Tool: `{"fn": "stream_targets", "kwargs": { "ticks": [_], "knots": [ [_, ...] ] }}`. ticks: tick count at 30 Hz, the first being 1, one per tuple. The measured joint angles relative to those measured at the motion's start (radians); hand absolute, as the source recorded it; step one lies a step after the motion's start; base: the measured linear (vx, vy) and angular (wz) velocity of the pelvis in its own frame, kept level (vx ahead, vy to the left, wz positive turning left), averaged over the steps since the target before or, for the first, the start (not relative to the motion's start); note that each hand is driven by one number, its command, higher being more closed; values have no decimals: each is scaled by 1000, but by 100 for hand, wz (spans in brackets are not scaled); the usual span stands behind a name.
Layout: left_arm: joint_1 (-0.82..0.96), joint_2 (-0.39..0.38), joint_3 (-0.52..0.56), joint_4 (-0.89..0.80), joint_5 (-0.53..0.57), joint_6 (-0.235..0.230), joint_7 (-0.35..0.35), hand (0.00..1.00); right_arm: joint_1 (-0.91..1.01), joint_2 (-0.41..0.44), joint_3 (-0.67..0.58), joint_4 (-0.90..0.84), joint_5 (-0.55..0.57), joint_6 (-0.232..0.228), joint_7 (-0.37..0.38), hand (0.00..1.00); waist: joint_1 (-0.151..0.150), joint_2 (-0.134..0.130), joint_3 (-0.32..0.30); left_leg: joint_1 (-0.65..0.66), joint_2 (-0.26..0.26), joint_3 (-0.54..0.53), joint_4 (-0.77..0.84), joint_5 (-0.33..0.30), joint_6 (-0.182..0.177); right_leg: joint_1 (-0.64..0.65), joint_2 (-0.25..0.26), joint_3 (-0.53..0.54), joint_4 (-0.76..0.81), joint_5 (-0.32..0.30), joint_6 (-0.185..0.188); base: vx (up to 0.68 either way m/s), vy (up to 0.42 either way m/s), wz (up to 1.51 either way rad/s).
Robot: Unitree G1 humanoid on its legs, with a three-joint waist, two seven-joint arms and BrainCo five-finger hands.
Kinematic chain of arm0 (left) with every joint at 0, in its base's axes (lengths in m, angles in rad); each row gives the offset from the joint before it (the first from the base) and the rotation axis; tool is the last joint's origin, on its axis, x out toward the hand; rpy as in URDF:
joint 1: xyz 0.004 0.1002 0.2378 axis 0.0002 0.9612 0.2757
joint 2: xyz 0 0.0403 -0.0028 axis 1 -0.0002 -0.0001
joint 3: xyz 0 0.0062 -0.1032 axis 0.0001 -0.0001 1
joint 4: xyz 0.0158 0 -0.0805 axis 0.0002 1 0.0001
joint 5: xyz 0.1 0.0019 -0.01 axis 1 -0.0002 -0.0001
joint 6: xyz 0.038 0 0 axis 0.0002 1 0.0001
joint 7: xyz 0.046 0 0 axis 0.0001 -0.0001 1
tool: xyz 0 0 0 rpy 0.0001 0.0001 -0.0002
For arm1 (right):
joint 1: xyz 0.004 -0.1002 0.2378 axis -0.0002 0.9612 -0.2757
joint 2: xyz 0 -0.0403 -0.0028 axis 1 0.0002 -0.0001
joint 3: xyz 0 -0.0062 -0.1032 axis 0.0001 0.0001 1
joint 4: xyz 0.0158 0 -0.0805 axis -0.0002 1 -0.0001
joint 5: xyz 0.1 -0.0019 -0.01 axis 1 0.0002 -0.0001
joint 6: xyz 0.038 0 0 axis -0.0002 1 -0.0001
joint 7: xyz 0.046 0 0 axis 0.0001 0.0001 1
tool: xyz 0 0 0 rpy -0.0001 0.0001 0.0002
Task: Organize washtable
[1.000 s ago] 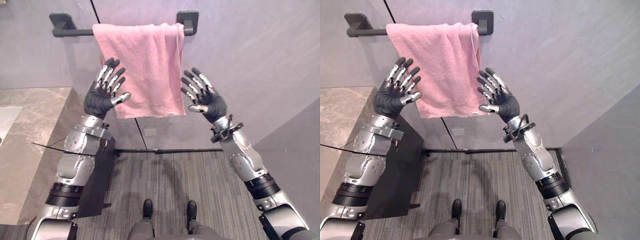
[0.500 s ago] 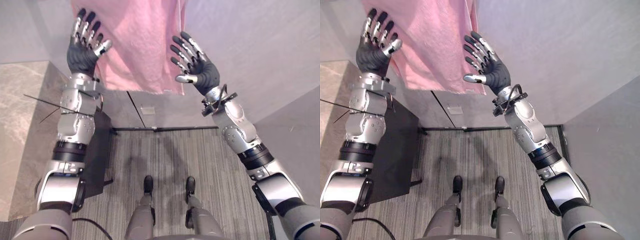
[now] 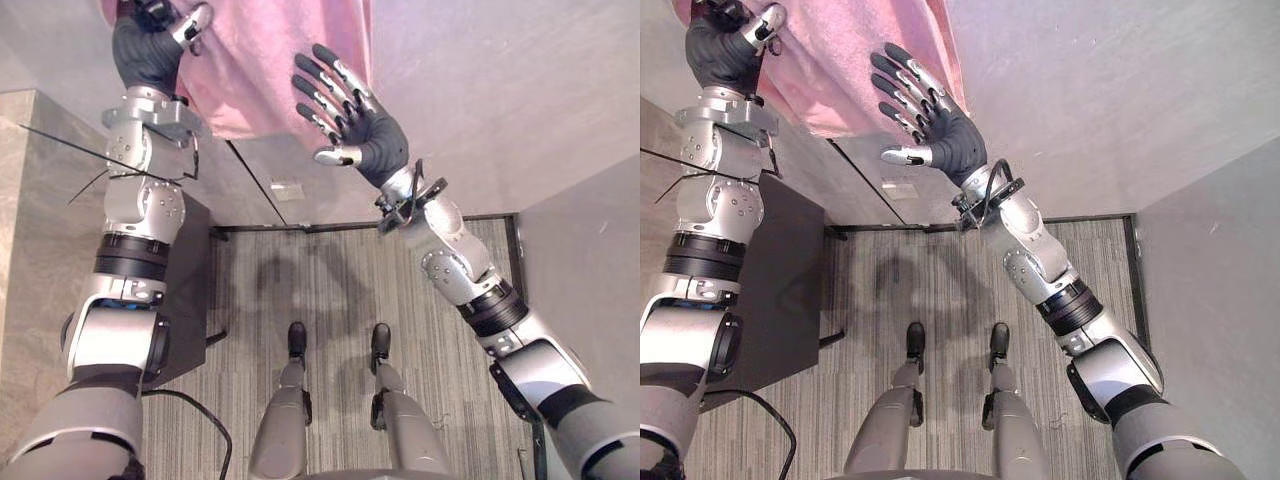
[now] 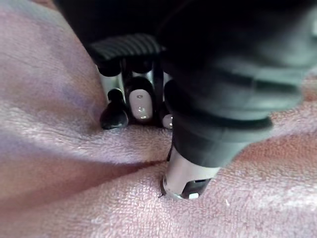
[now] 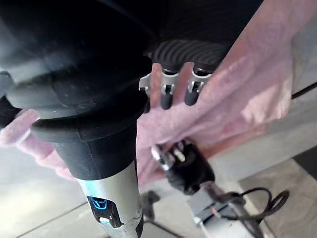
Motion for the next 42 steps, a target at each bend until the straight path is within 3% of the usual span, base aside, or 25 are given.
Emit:
{"fn": "stream_targets", "kwargs": {
  "ticks": [11, 17, 21, 23, 30, 38, 42],
  "knots": [
    [4, 0, 71, -6, 100, -4, 73, 0, 134, -32, -3, -161, 22, -39, 24, 0, 1, -1, 0, -10, 6, 10, -5, -2, -3, -15, 6, 3, 0, 0, 0, -69, 15, -3],
    [6, 0, 110, -24, 278, 20, 196, 0, 203, -3, -6, -177, 31, -48, 6, 0, 0, -1, 0, -10, 17, 10, -5, 2, -9, -15, 20, 1, 1, 1, -2, -58, 2, -3],
    [5, 6, 293, -2, 291, 37, 284, 0, 253, -2, -8, -231, 36, -48, 1, 0, 0, -1, 0, -8, 29, 11, -5, 5, -13, -13, 34, -2, 1, 3, -4, -60, -8, -3],
    [5, 45, 347, 39, 290, 39, 304, 0, 262, -1, -8, -242, 44, -48, 0, 0, 4, -2, -1, -6, 35, 9, -5, 9, -11, -10, 38, -7, 1, 7, -12, -57, -3, 4],
    [6, 107, 370, 150, 271, 62, 286, 0, 260, 34, 4, -242, 55, -48, -3, 0, 32, -10, -5, 1, 35, -8, 0, 9, -11, 12, 35, -31, 0, 5, -18, -37, 44, 10],
    [40, 111, 406, 231, 227, 79, 272, 0, 254, 90, 2, -228, 79, -67, -68, 0, 53, -24, -14, 11, 36, -8, 0, 8, -12, 24, 30, -35, 1, 4, -18, -38, 49, 2],
    [89, 111, 404, 231, 119, 78, 192, 0, 253, 88, -6, -224, 90, -67, -68, 0, 50, -27, -16, 15, 37, -6, -1, 4, -13, 32, 30, -40, 1, 4, -18, -54, 50, 3]
  ]
}}
